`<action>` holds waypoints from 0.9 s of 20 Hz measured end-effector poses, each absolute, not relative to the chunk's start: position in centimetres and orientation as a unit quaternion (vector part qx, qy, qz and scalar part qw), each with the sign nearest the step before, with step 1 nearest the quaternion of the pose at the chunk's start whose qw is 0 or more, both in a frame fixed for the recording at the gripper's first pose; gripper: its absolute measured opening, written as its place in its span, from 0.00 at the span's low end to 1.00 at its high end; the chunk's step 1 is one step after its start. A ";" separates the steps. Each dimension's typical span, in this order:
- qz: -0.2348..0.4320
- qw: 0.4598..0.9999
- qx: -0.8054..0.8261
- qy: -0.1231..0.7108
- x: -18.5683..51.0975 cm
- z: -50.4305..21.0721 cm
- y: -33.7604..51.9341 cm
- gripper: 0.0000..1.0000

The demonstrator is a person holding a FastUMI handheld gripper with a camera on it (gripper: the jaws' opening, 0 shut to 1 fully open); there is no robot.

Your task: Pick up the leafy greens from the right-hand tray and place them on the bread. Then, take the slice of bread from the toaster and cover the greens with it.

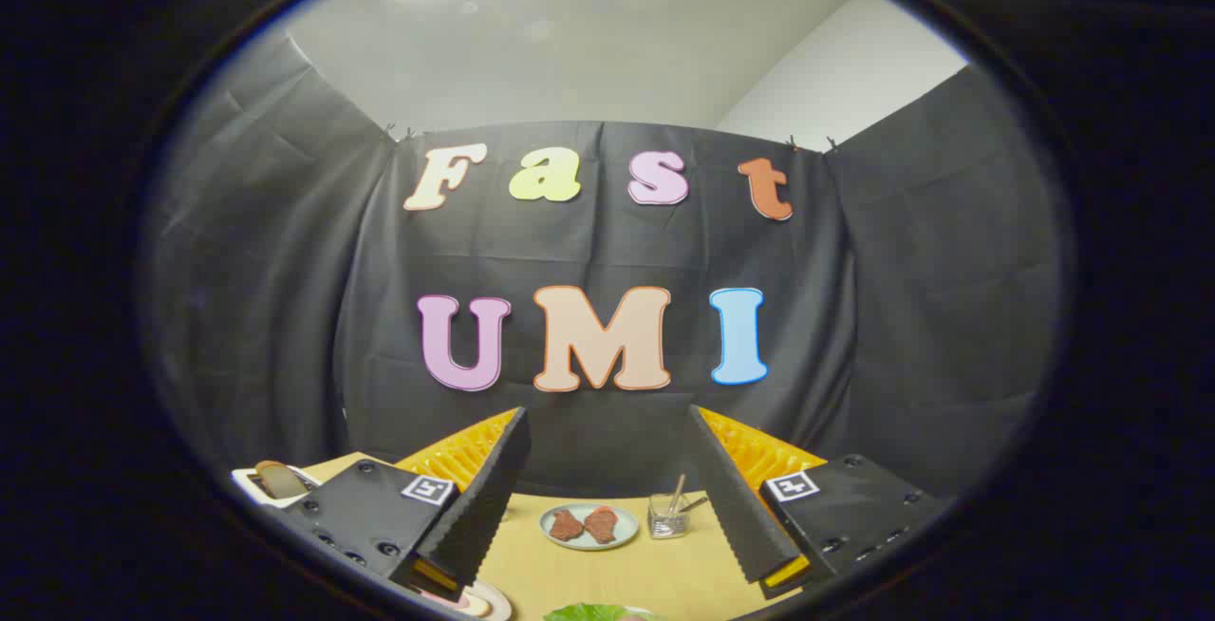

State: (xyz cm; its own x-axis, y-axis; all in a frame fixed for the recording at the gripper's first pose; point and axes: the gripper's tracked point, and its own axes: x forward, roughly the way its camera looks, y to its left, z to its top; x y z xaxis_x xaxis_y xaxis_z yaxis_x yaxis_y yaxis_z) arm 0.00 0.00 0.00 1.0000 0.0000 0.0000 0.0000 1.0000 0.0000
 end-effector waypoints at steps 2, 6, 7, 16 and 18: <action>0.000 1.000 -0.008 0.008 0.1 -0.4 -0.3 1.00; -0.002 1.000 0.005 0.006 0.2 -0.4 -0.4 1.00; -0.002 1.000 0.004 0.009 0.1 -0.6 -0.5 1.00; -0.003 1.000 -0.002 0.016 -0.3 -1.1 -1.4 1.00; 0.003 1.000 -0.005 0.018 -0.4 -1.2 -1.2 1.00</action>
